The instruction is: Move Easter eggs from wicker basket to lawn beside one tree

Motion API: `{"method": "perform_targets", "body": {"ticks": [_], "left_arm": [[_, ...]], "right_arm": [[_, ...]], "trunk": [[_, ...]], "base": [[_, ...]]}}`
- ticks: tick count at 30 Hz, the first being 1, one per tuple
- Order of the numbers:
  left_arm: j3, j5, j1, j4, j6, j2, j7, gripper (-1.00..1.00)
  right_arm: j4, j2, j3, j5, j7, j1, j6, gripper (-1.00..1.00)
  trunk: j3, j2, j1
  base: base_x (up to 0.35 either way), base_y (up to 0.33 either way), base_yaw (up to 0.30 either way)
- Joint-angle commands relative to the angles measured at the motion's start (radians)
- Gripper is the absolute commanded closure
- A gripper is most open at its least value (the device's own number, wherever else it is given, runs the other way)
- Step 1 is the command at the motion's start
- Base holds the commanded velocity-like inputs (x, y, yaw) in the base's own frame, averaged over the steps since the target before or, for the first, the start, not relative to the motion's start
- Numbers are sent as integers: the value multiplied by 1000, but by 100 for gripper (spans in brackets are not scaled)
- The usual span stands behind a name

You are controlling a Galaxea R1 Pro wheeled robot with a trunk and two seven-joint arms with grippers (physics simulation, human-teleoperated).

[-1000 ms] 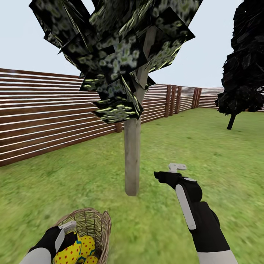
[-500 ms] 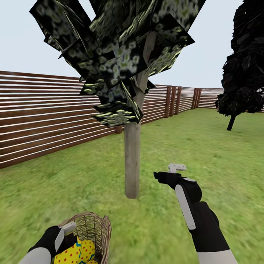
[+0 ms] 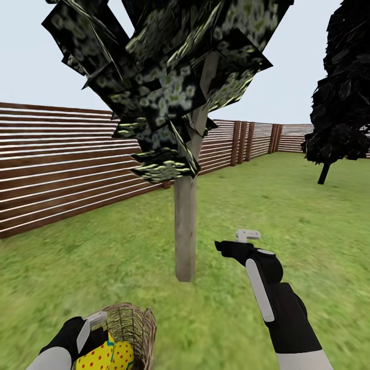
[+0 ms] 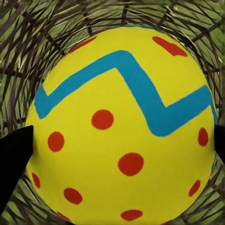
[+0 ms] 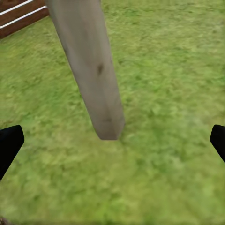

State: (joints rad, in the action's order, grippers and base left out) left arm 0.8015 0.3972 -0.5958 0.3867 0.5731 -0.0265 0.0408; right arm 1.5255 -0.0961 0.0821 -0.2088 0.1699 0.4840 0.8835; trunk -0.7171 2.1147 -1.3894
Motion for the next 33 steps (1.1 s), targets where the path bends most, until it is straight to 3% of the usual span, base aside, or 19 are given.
{"method": "perform_targets", "body": {"ticks": [1, 33], "left_arm": [[4, -3, -1, 1, 3, 0, 3, 100], [4, -5, -1, -6, -2, 1, 4, 100]], "right_arm": [[1, 0, 1, -10, 9, 1, 3, -100], [1, 0, 1, -11, 6, 1, 3, -100]], "trunk": [[2, -7, 4], [102, -231, 127]], "base": [[0, 0, 0], [0, 0, 0]]}}
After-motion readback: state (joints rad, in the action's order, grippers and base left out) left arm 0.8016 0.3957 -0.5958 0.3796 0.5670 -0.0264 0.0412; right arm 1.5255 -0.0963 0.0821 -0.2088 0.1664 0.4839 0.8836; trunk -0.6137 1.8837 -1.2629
